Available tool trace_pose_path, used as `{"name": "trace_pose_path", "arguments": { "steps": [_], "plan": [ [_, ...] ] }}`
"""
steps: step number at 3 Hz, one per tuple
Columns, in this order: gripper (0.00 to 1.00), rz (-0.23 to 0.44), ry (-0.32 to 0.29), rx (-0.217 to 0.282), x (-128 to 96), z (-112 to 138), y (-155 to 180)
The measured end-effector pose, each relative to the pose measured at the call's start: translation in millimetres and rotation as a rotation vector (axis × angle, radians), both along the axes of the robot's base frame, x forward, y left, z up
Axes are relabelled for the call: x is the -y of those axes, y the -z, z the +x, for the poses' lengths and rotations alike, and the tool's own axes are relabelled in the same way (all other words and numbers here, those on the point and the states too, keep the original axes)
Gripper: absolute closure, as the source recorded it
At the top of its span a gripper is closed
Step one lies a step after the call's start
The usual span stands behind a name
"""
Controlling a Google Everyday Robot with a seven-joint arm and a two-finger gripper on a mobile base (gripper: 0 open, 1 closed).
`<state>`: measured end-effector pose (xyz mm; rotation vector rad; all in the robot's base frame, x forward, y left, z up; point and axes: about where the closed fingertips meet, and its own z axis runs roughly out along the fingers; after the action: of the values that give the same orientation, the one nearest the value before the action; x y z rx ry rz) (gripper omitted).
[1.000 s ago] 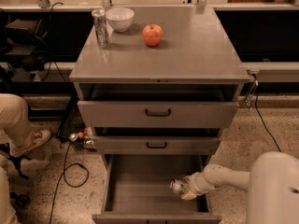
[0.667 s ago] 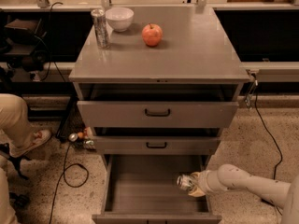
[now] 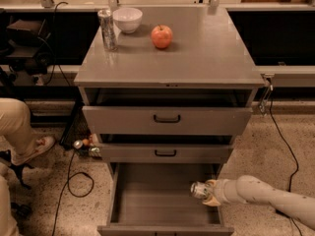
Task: Pick 7up can from bottom drawer and place on counter
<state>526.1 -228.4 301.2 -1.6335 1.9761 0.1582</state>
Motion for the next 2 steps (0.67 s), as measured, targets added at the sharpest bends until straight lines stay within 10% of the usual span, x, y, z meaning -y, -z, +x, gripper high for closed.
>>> {"name": "trace_pose_path", "arguments": {
  "steps": [2],
  "plan": [
    [1.0, -0.142, 0.126, 0.241, 68, -12, -128]
  ]
}}
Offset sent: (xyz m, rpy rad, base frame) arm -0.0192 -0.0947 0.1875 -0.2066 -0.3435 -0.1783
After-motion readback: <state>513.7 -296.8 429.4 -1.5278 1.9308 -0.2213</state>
